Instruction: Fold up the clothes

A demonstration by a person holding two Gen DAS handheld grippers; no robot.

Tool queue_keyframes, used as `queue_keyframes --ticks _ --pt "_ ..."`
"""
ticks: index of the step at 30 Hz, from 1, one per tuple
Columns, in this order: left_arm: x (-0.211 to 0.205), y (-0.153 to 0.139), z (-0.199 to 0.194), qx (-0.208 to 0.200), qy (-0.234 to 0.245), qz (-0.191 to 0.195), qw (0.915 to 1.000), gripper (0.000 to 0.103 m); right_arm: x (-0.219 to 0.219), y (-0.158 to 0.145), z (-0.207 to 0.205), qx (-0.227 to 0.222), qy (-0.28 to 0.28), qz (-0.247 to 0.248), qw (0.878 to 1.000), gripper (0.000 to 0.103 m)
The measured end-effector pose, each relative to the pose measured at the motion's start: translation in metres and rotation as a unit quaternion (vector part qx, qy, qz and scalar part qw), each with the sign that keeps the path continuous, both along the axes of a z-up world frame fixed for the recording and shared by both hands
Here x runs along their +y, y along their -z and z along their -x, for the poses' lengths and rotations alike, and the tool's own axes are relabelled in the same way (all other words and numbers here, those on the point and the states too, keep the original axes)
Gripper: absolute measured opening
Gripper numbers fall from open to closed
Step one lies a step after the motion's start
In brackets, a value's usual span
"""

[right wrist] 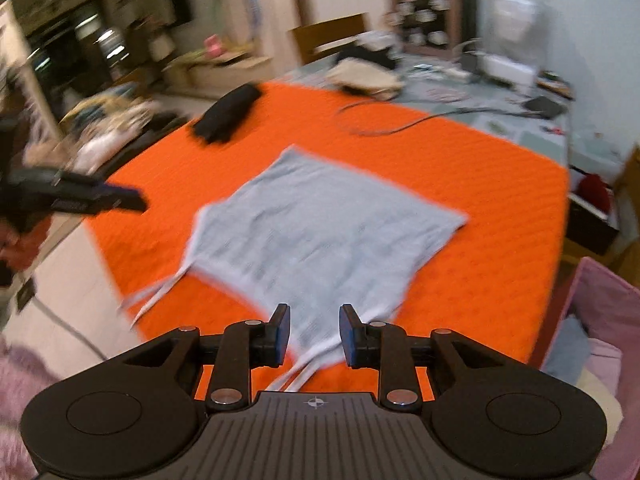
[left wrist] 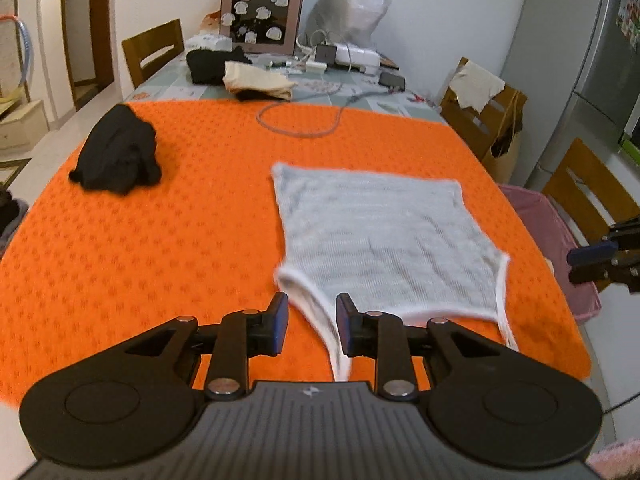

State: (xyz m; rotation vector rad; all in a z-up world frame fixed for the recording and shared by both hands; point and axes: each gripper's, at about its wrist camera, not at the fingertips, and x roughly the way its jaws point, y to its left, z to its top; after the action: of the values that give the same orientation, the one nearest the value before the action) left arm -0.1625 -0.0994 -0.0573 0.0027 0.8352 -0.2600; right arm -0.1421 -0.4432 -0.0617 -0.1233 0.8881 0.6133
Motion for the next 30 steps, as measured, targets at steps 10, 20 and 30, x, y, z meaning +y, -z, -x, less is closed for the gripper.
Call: queue_keyframes --ticks 10,20,30 --pt "-0.004 0.021 0.065 0.026 -0.04 -0.02 0.9987 0.031 0.044 0.047 0.077 0.001 -0.132 0.047 0.99 0.029" --pt "0.001 0.032 0.09 0.038 -0.085 -0.025 0.9954 0.034 0.073 0.089 0.097 -0.014 -0.212 0.138 0.967 0.029" --pt "0.001 0.049 0.091 0.051 -0.105 -0.024 0.9929 0.044 0.083 0.099 0.112 -0.09 -0.238 0.208 0.945 0.003"
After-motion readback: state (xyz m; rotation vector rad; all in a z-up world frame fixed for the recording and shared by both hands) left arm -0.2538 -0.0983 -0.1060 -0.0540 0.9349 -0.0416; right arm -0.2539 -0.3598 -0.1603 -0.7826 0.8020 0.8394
